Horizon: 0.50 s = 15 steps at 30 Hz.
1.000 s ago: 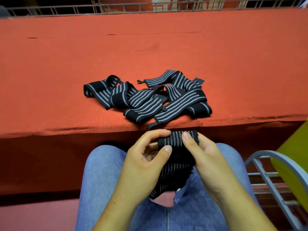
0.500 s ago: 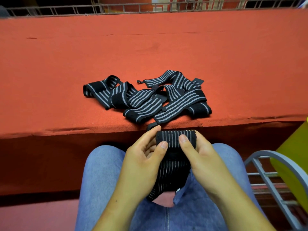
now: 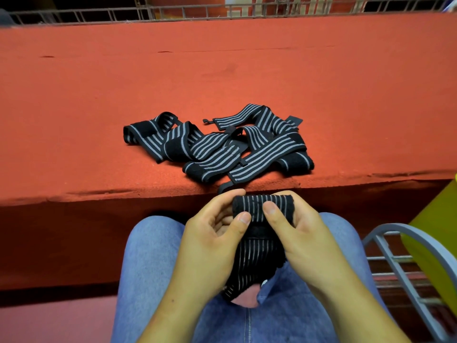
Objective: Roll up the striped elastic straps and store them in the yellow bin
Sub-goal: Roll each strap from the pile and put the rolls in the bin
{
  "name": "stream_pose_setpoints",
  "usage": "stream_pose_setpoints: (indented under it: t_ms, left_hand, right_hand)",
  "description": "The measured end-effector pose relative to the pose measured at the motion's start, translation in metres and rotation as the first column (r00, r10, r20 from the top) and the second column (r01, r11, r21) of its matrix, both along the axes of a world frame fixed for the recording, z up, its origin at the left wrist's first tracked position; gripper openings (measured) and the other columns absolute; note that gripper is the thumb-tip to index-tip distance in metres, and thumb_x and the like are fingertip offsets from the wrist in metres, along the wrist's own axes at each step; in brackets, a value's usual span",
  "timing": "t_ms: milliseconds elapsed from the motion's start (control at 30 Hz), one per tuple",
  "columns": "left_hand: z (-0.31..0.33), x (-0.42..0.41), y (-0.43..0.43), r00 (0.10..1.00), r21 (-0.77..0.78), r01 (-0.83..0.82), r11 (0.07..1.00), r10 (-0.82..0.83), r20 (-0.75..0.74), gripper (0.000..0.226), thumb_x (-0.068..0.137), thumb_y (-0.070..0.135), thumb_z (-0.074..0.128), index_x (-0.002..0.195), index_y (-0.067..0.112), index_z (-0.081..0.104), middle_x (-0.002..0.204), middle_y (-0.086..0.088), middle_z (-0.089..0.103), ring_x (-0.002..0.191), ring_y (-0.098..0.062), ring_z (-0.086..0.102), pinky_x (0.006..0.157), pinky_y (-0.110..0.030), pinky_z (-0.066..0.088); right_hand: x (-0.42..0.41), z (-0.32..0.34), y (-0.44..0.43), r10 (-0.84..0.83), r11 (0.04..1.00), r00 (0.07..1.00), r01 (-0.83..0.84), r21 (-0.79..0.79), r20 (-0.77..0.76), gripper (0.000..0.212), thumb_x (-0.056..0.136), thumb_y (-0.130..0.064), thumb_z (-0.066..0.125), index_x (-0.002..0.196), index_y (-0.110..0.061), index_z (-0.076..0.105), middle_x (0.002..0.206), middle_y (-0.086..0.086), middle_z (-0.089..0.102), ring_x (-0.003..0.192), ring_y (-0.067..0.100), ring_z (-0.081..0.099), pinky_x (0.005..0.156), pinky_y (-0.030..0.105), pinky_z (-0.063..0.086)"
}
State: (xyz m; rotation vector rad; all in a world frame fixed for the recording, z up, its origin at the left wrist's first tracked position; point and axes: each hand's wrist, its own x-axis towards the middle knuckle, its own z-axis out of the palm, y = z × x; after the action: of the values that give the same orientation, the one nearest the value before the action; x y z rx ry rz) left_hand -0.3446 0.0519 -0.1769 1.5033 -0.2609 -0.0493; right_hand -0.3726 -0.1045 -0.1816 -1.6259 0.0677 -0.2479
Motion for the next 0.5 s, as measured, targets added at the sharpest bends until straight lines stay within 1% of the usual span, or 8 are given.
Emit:
stream_pose_setpoints:
  t_ms: [67, 100, 167, 267, 333, 400, 500]
  left_hand:
    - [0.0, 0.0, 0.0002, 1.0, -0.007, -0.003, 1.0, 0.003, 0.004, 0.036, 0.093, -0.001, 0.07, 0.116, 0.028, 0.072, 0.107, 0.01, 0.078, 0.098, -0.009, 0.073, 0.084, -0.014, 0.053]
    - [0.0003, 0.0, 0.0005, 1.0, -0.008, -0.005, 1.0, 0.005, 0.011, 0.036, 0.093, -0.001, 0.07, 0.116, 0.028, 0.072, 0.107, 0.01, 0.079, 0.099, -0.01, 0.073, 0.084, -0.014, 0.053]
    - [0.0002, -0.0002, 0.0011, 1.0, -0.003, -0.01, 1.0, 0.011, 0.021, 0.037, 0.093, 0.0, 0.07, 0.116, 0.028, 0.072, 0.108, 0.009, 0.078, 0.1, -0.012, 0.073, 0.085, -0.015, 0.053]
    - [-0.001, -0.0005, 0.0025, 1.0, -0.001, -0.015, 1.0, 0.015, 0.014, 0.036, 0.094, 0.002, 0.07, 0.116, 0.03, 0.073, 0.108, 0.01, 0.078, 0.102, -0.014, 0.073, 0.086, -0.016, 0.054]
    - [-0.0017, -0.0008, 0.002, 1.0, 0.0, -0.017, 1.0, 0.017, 0.006, 0.035, 0.094, 0.004, 0.071, 0.116, 0.031, 0.073, 0.108, 0.009, 0.078, 0.103, -0.016, 0.073, 0.087, -0.017, 0.054]
    - [-0.0019, -0.0009, 0.0014, 1.0, -0.01, -0.017, 1.0, 0.017, 0.006, 0.035, 0.094, 0.002, 0.071, 0.115, 0.03, 0.073, 0.108, 0.008, 0.078, 0.103, -0.016, 0.073, 0.086, -0.017, 0.054]
    - [0.0001, -0.0011, 0.0003, 1.0, -0.018, -0.013, 1.0, 0.013, 0.019, 0.035, 0.093, 0.0, 0.07, 0.115, 0.028, 0.073, 0.108, 0.008, 0.078, 0.102, -0.012, 0.073, 0.087, -0.017, 0.053]
  right_hand:
    - [0.0001, -0.0008, 0.0004, -0.003, 1.0, 1.0, 0.003, 0.012, -0.002, 0.013, 0.101, -0.041, 0.066, 0.095, -0.031, 0.072, 0.092, -0.003, 0.076, 0.089, 0.01, 0.071, 0.086, 0.043, 0.058]
    - [0.0003, -0.0011, 0.0008, -0.003, 1.0, 1.0, 0.003, 0.027, -0.008, 0.016, 0.097, -0.045, 0.066, 0.096, -0.031, 0.073, 0.093, -0.003, 0.077, 0.09, 0.01, 0.072, 0.087, 0.042, 0.058]
    - [-0.0001, -0.0007, 0.0012, 0.017, 0.998, 1.0, -0.016, 0.064, -0.024, 0.022, 0.097, -0.052, 0.069, 0.1, -0.031, 0.075, 0.098, -0.001, 0.08, 0.095, 0.012, 0.075, 0.089, 0.041, 0.059]
    - [-0.0005, 0.0007, 0.0006, 0.034, 0.998, 0.999, -0.033, 0.046, -0.014, 0.024, 0.092, -0.048, 0.065, 0.1, -0.029, 0.075, 0.1, 0.0, 0.08, 0.095, 0.011, 0.075, 0.086, 0.036, 0.057]
    - [-0.0008, 0.0015, -0.0004, 0.025, 0.999, 1.0, -0.025, 0.021, -0.002, 0.02, 0.094, -0.045, 0.064, 0.099, -0.029, 0.074, 0.097, -0.001, 0.08, 0.092, 0.01, 0.074, 0.083, 0.034, 0.056]
    - [-0.0008, 0.0008, -0.0006, 0.019, 1.0, 1.0, -0.019, 0.013, -0.002, 0.017, 0.097, -0.043, 0.064, 0.098, -0.029, 0.074, 0.096, 0.0, 0.079, 0.092, 0.012, 0.074, 0.085, 0.038, 0.058]
    - [-0.0014, 0.0004, 0.0003, 0.011, 0.997, 0.999, -0.009, 0.073, -0.032, 0.024, 0.09, -0.048, 0.064, 0.099, -0.029, 0.075, 0.098, 0.001, 0.081, 0.095, 0.013, 0.075, 0.089, 0.041, 0.059]
